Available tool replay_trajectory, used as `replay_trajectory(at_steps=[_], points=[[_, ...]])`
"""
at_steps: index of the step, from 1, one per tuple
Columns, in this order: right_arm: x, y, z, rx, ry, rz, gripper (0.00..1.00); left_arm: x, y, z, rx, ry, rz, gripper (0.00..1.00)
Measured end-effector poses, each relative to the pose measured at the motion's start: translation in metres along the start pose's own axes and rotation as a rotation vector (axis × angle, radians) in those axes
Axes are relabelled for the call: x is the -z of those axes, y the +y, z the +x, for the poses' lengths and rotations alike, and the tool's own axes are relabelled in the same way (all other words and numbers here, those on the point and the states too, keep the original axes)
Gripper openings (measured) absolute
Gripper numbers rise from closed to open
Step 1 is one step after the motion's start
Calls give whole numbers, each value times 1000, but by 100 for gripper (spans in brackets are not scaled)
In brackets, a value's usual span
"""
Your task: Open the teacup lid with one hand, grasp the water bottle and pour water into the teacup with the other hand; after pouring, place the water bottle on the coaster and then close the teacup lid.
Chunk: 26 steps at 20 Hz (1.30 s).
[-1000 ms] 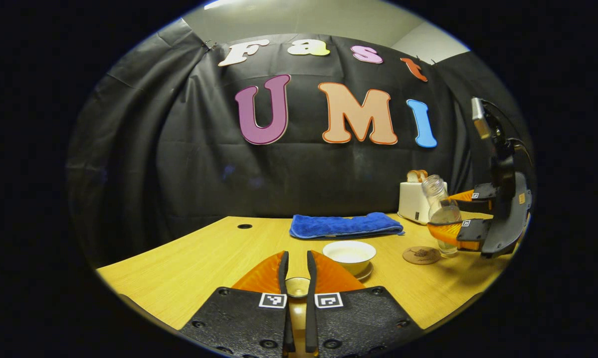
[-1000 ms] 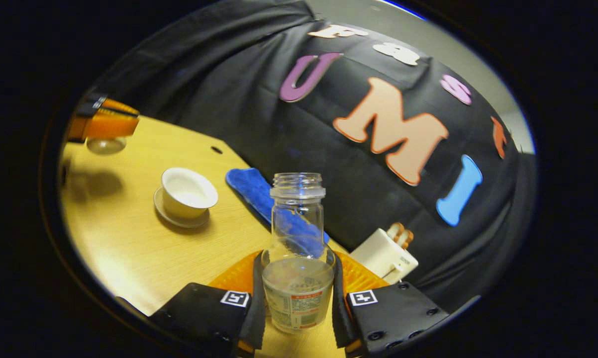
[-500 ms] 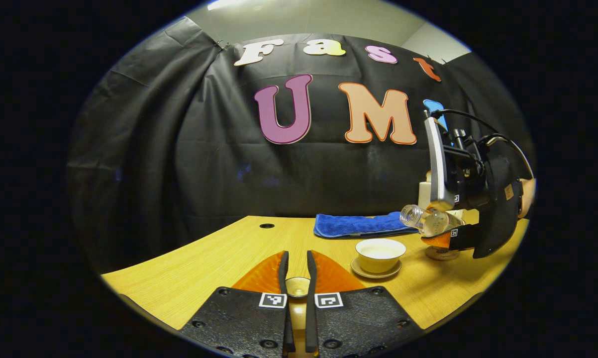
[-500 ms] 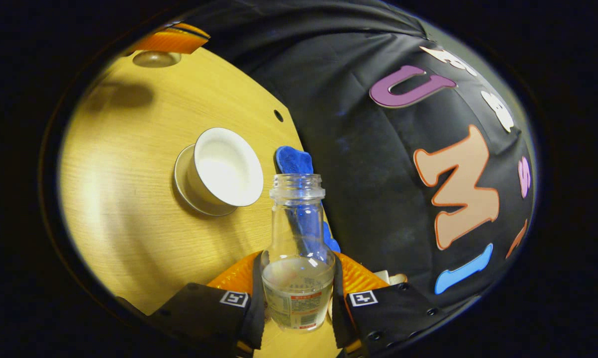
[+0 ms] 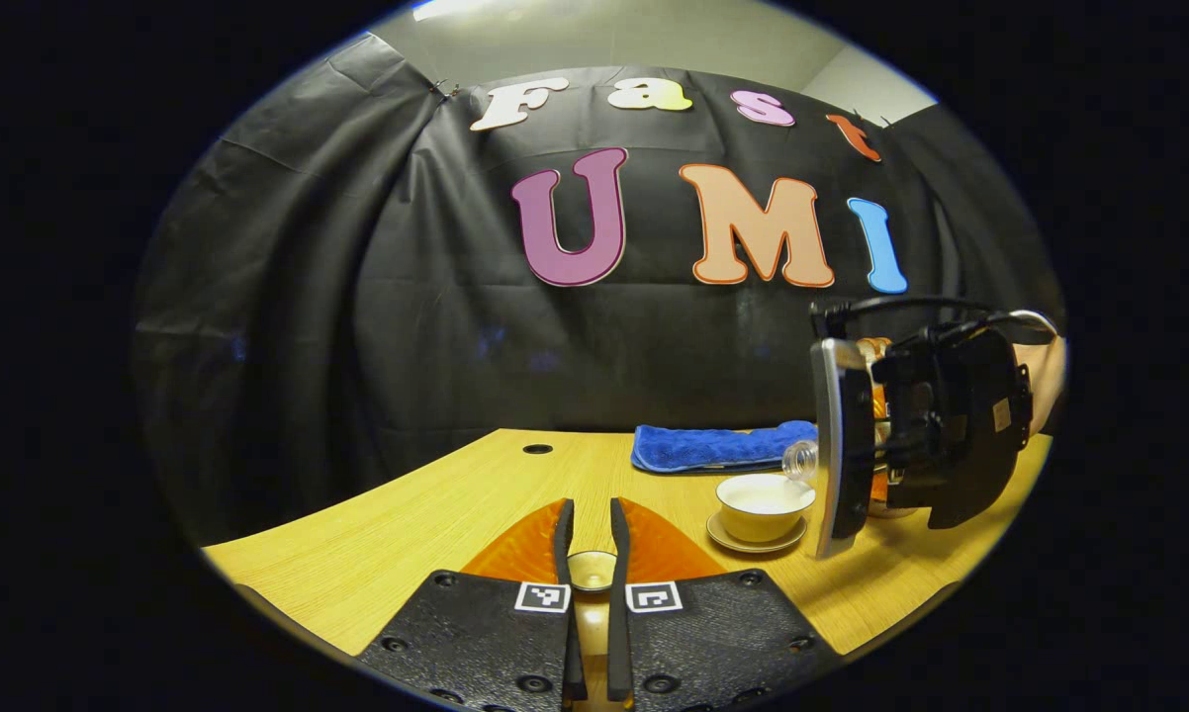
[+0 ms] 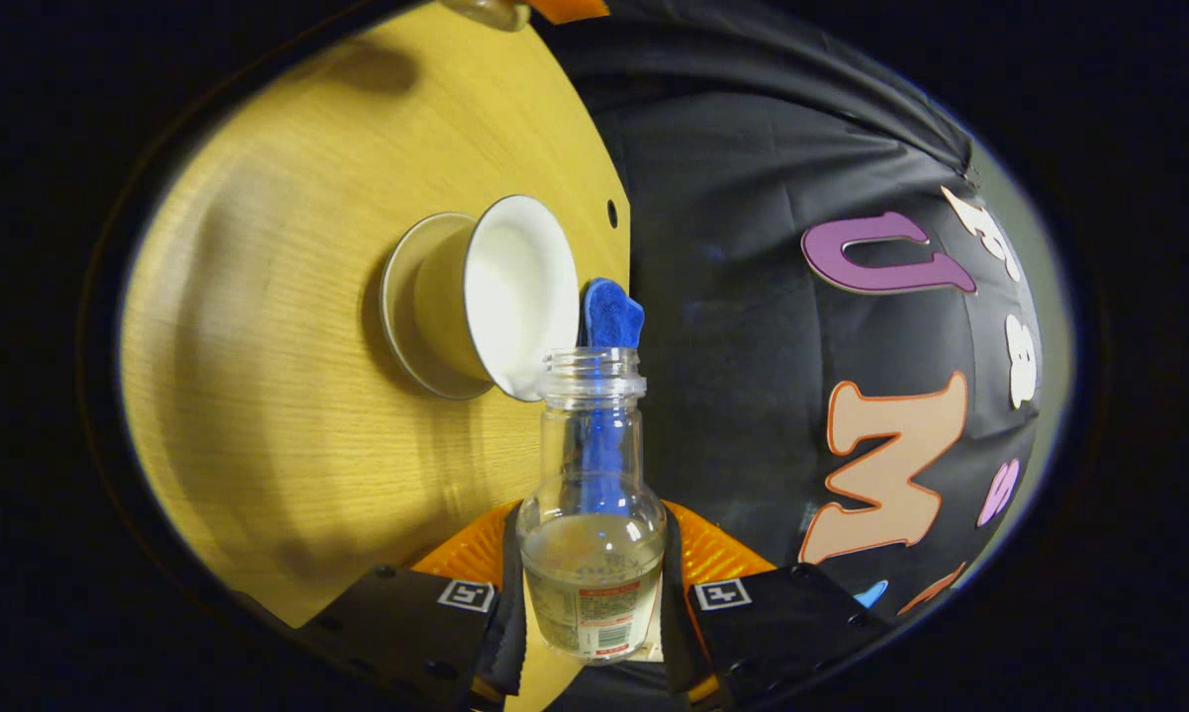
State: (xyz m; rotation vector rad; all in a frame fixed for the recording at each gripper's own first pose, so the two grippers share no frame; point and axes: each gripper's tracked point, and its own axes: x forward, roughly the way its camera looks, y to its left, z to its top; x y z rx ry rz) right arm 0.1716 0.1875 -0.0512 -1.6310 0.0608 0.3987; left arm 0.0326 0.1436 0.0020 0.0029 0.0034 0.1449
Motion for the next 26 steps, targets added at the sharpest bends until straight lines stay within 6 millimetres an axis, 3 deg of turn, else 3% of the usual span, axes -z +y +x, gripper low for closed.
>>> replay_trajectory(at_steps=[6, 10, 12, 19, 26], points=[[-5, -14, 6, 82, -30, -166, 60, 0, 0, 0, 0, 1, 0, 6], [-16, -18, -3, 134, -58, -270, 61, 0, 0, 0, 1, 2, 0, 6], [-17, -16, 8, 150, -60, -296, 59, 0, 0, 0, 1, 2, 0, 6], [-27, -42, 6, 262, -80, -438, 60, -1, 0, -1, 0, 2, 0, 6], [-38, -49, -1, 294, -121, -561, 60, 0, -1, 0, 0, 3, -1, 6]])
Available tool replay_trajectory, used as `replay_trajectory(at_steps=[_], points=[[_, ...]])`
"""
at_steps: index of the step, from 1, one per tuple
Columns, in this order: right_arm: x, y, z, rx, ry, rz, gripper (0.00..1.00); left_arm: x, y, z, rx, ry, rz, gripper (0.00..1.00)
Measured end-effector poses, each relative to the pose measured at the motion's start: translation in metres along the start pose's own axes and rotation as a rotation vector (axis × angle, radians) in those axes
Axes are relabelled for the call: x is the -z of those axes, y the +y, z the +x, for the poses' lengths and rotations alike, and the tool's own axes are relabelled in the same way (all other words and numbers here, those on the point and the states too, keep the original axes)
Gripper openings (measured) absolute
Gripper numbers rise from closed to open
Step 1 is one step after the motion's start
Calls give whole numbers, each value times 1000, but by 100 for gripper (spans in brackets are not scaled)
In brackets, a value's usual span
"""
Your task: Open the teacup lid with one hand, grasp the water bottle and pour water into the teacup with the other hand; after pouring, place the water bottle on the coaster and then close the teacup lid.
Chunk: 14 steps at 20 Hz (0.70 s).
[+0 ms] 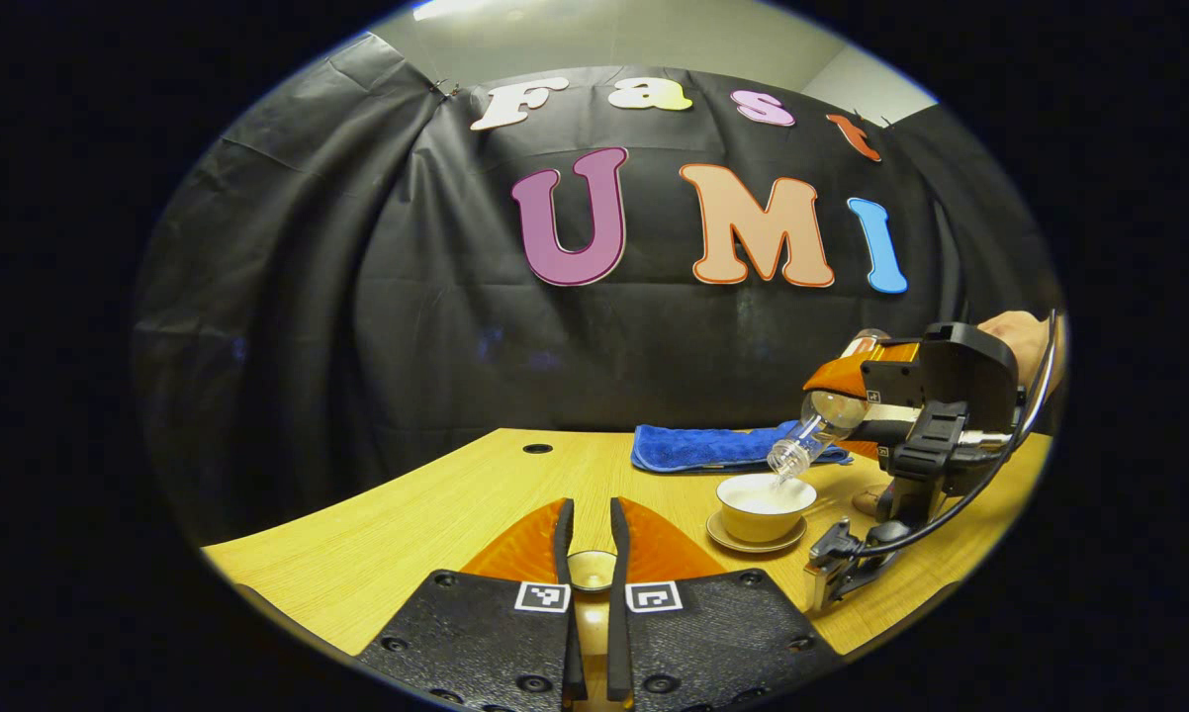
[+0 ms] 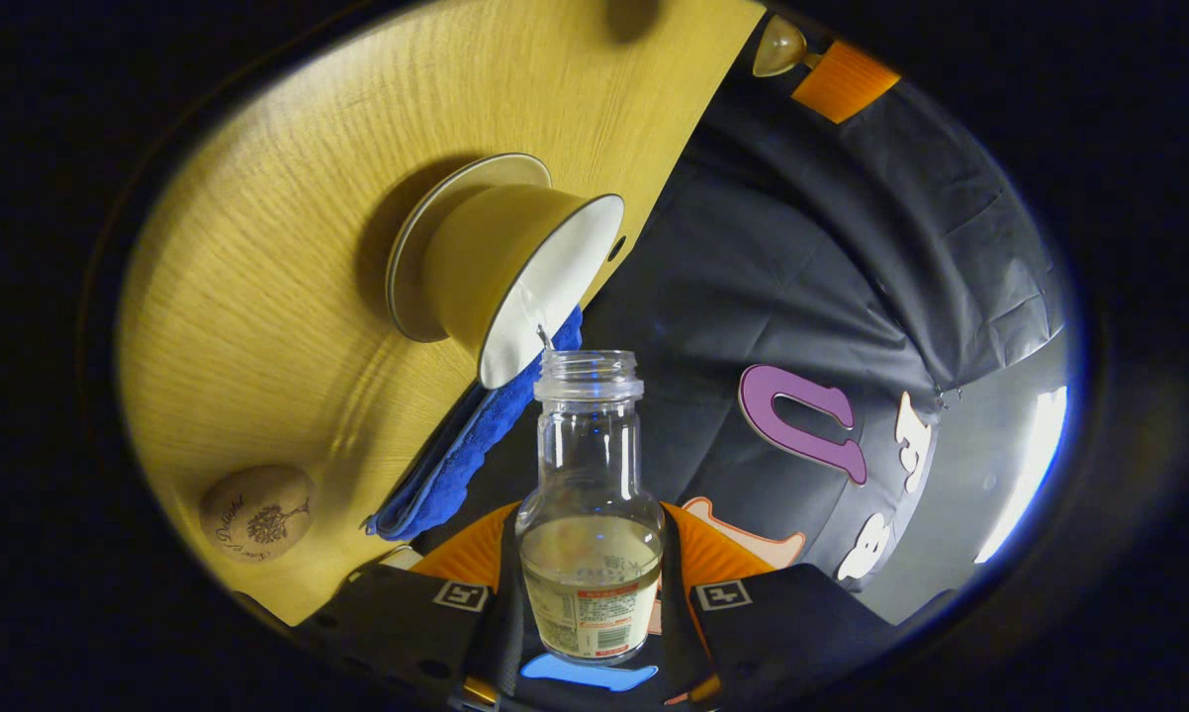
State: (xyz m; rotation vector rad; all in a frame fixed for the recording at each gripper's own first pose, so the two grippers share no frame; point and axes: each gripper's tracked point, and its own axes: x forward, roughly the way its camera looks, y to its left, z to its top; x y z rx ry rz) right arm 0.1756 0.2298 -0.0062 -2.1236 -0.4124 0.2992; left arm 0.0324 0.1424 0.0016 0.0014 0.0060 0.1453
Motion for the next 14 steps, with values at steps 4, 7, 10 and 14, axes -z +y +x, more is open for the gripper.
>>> replay_trajectory(at_steps=[4, 7, 10, 14], points=[[-3, -3, 0, 10, -12, -13, 60, 0, 0, 0, 0, 0, 0, 6], [-4, -4, 0, 13, -17, -14, 59, -1, 0, -1, -1, 0, 0, 6], [-6, -5, 0, 11, -25, -33, 60, 0, 0, 0, -1, 0, 0, 6], [-11, -15, 0, 40, -46, -102, 62, -1, 0, -1, -1, 0, 0, 6]])
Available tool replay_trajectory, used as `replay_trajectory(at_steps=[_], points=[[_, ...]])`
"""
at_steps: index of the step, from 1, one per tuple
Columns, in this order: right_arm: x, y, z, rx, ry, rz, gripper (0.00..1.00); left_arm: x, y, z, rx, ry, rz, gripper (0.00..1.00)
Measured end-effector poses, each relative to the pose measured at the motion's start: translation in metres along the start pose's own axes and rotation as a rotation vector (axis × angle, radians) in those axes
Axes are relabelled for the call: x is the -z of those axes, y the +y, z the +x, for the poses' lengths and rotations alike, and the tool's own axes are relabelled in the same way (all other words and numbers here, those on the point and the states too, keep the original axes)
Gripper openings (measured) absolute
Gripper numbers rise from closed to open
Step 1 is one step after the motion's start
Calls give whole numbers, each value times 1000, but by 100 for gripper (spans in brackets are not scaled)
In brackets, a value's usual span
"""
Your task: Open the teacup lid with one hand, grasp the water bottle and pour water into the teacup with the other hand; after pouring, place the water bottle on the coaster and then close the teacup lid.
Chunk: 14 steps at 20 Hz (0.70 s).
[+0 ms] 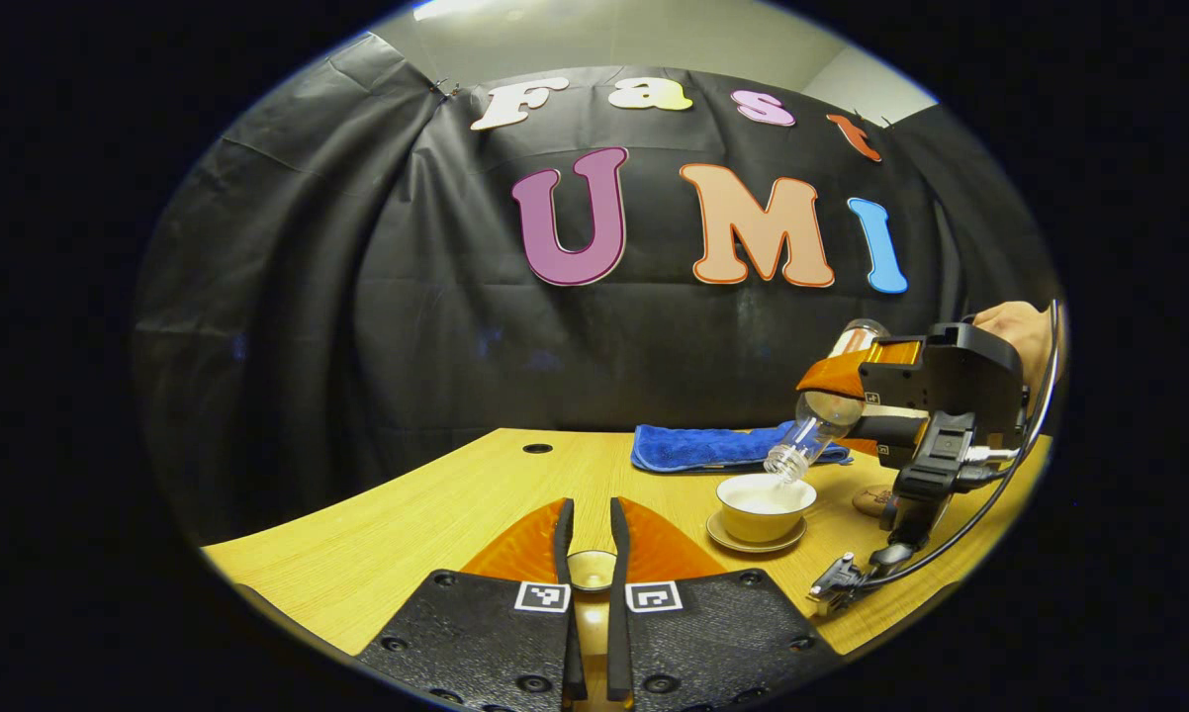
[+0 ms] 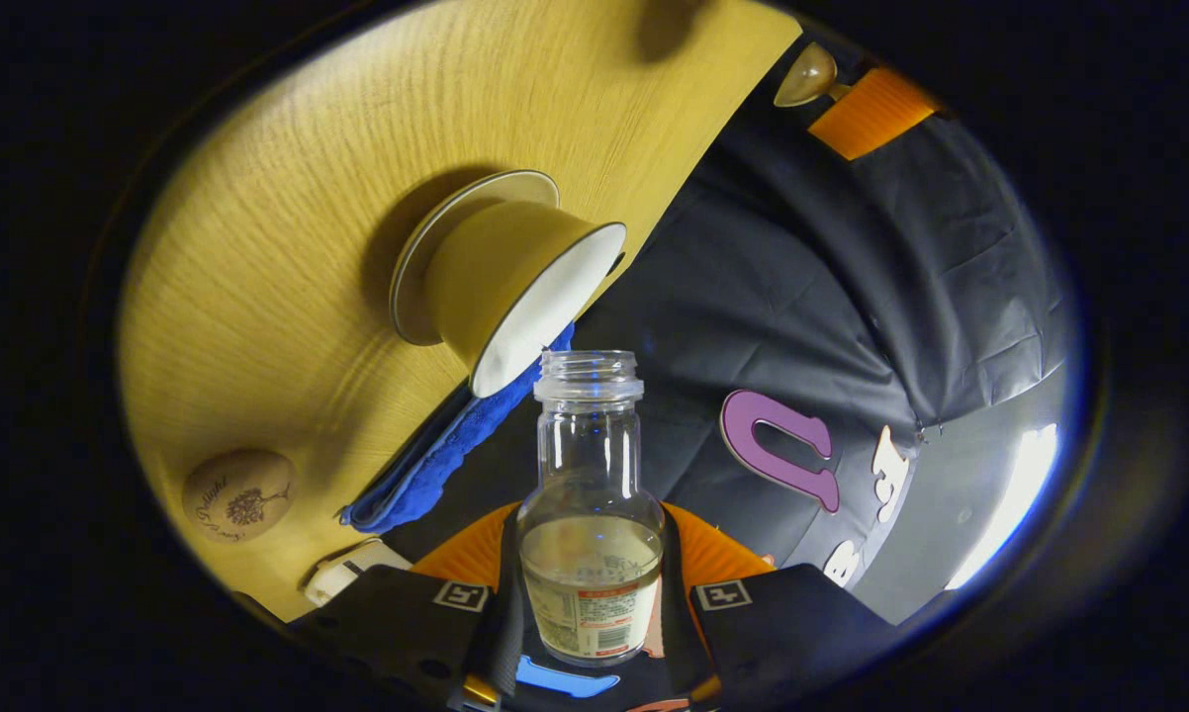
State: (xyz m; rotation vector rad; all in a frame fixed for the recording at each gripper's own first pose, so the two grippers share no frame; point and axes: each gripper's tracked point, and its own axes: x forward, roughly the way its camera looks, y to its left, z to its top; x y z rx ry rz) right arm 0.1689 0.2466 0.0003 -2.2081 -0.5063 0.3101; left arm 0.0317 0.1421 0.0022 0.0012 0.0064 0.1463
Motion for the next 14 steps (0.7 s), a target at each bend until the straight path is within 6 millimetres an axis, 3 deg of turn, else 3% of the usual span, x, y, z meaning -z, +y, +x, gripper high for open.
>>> replay_trajectory(at_steps=[6, 11, 14], points=[[2, 7, -2, -25, 7, 73, 60, 0, 3, 0, -13, -1, 3, 6], [11, 9, -11, -99, 20, 517, 63, -1, 9, 0, -46, -1, 2, 6], [41, 5, -18, -153, 74, 904, 58, -1, 11, 0, -46, 0, 2, 6]])
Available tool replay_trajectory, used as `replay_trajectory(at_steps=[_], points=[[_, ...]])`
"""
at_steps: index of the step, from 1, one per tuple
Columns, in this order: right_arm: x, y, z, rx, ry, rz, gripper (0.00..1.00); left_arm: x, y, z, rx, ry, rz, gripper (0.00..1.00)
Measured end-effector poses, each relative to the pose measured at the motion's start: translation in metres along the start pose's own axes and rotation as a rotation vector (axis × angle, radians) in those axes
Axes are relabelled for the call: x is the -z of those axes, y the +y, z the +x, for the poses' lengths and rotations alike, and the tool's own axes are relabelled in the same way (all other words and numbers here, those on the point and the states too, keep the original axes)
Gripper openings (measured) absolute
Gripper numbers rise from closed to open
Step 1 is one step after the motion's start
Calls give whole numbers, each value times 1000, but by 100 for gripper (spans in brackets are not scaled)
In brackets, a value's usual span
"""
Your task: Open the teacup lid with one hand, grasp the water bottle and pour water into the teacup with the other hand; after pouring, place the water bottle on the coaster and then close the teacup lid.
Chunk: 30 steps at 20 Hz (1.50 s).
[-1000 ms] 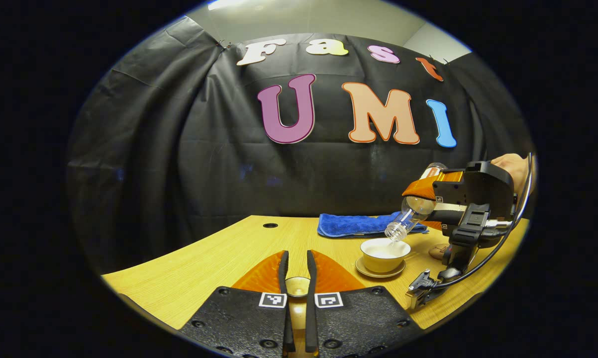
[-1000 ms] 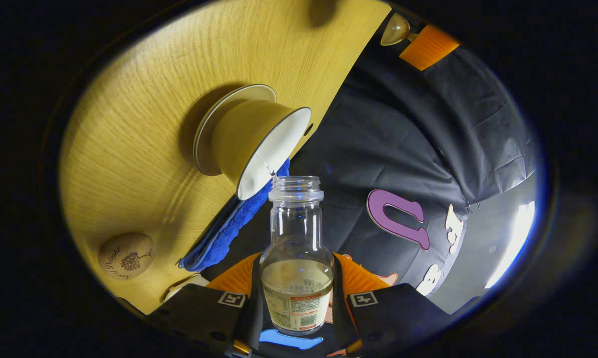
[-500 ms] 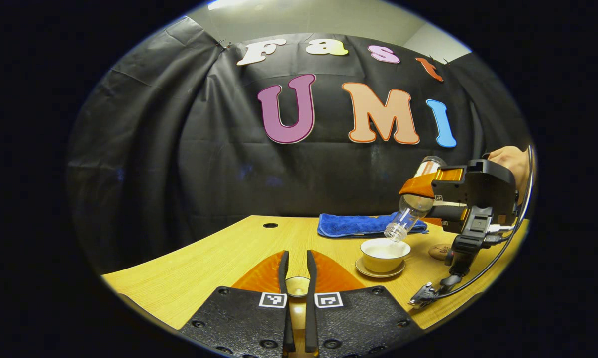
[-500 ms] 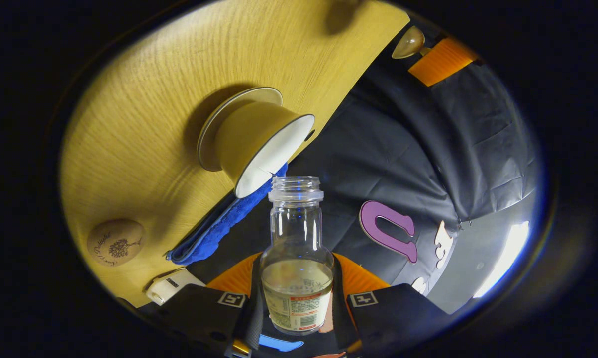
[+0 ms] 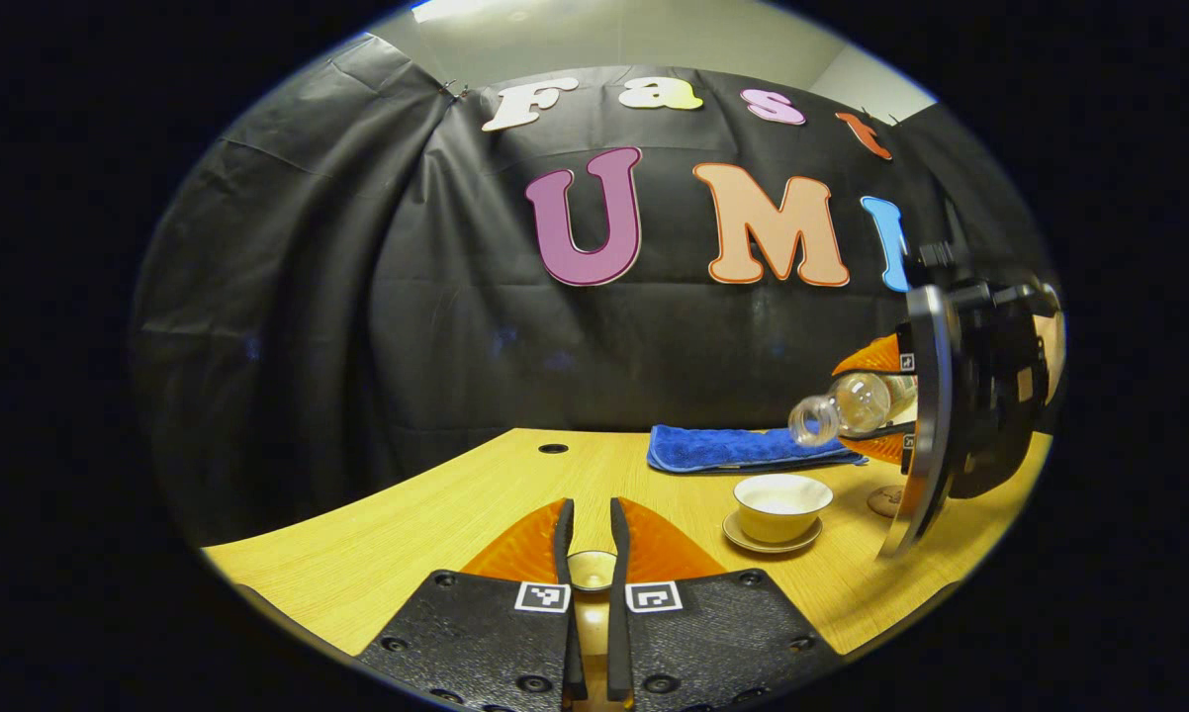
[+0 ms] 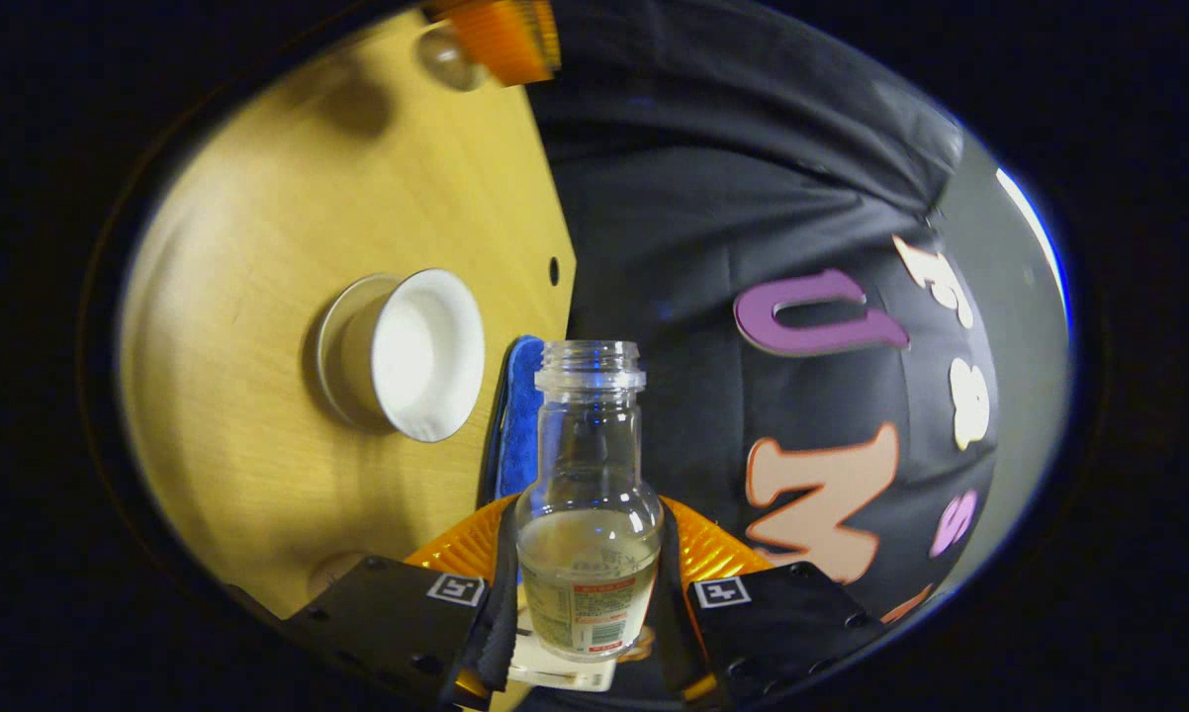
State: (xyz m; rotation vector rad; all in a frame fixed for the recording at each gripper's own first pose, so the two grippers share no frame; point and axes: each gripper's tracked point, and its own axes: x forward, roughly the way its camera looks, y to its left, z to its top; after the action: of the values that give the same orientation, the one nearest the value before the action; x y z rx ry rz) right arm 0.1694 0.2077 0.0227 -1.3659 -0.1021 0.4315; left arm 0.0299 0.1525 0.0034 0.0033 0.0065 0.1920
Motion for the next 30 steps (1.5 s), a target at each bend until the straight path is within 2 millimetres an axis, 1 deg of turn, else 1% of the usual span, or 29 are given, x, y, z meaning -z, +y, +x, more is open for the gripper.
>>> replay_trajectory(at_steps=[2, 3, 5, 6, 7, 8, 10, 11, 12, 14, 18, 19, 20, 21, 22, 23, 25, 26, 27, 29, 30], points=[[9, -22, -2, -22, 24, 340, 62, 0, 0, 1, 0, 0, 0, 6], [13, -31, -8, -33, 24, 526, 62, 0, 0, 1, 0, 1, 0, 6], [31, -46, -13, -28, 3, 886, 58, 0, 0, 1, 0, 0, 0, 6], [43, -48, -11, -10, 4, 1045, 65, 0, 0, 0, 0, -1, 0, 6], [55, -39, -8, 0, 9, 1177, 62, 0, -1, 0, 0, -1, 1, 6], [69, -35, -6, 27, 11, 1282, 58, 1, 0, 0, -1, -2, 1, 6], [104, -19, -16, 73, 32, 1441, 63, 1, -1, 1, -1, -3, 2, 6], [116, -17, -19, 108, 27, 1504, 63, 1, -1, 1, -1, -2, 2, 6], [127, -13, -23, 142, 34, 1544, 62, 1, 0, 1, -1, -3, 2, 6], [137, -5, -29, 203, 33, 1556, 61, 1, 0, 1, -1, -3, 2, 6], [129, 5, -35, 234, 2, 1480, 60, 1, 0, 1, -1, -3, 2, 6], [131, 8, -34, 244, 8, 1462, 63, 1, -1, 1, -1, -3, 2, 6], [132, 9, -34, 253, 6, 1453, 63, 1, -1, 1, -1, -4, 2, 6], [129, 13, -36, 258, 8, 1458, 60, 1, 0, 1, -1, -4, 2, 6], [129, 13, -37, 260, 5, 1468, 63, 1, 0, 1, -1, -4, 2, 6], [132, 13, -37, 270, 6, 1476, 60, 1, -1, 1, -1, -4, 2, 6], [131, 14, -41, 275, -7, 1476, 64, 1, -1, 1, -1, -4, 2, 6], [129, 15, -40, 276, -17, 1462, 64, 1, 0, 1, -1, -4, 2, 8], [126, 11, -46, 285, -24, 1441, 65, 1, 0, 1, -1, -3, 2, 6], [123, 16, -42, 286, -21, 1404, 66, 1, -1, 1, -1, -3, 2, 6], [120, 16, -41, 280, -20, 1392, 70, 2, -1, 1, -1, -4, 2, 6]])
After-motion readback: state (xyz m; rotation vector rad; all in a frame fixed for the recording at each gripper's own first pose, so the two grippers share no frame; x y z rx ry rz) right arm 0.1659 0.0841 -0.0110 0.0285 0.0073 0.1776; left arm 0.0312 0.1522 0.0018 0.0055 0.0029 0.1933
